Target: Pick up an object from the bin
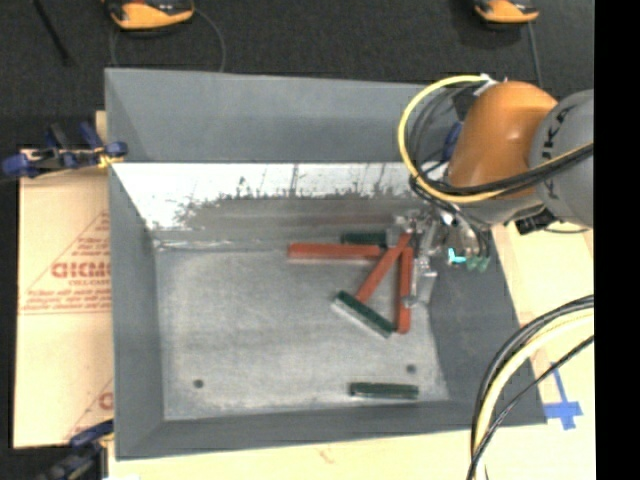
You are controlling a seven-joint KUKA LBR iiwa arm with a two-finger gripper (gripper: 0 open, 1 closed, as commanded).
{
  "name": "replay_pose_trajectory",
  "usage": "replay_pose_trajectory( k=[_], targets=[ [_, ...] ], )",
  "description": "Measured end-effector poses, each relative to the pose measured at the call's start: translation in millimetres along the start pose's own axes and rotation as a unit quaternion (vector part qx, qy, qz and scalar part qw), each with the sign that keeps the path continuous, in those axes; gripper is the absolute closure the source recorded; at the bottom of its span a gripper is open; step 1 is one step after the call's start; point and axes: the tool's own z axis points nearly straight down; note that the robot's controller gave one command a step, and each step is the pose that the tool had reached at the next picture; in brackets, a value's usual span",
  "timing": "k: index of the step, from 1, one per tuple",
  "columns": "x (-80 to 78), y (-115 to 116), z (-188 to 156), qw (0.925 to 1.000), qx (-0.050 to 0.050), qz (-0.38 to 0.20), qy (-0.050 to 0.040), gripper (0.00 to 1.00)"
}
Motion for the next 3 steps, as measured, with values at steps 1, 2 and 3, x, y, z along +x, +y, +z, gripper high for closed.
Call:
replay_pose_trajectory(
  k=[1, 2, 3],
  targets=[
    [-31.6, 22, 67, 0.9529, 0.002, -0.303, -0.0059, 0.0],
    [-31.7, 22, 66, 0.9533, 0.002, -0.302, -0.0064, 1.0],
    [-24.8, 32, -106, 0.9488, 0.003, -0.316, -0.0078, 1.0]
  ],
)
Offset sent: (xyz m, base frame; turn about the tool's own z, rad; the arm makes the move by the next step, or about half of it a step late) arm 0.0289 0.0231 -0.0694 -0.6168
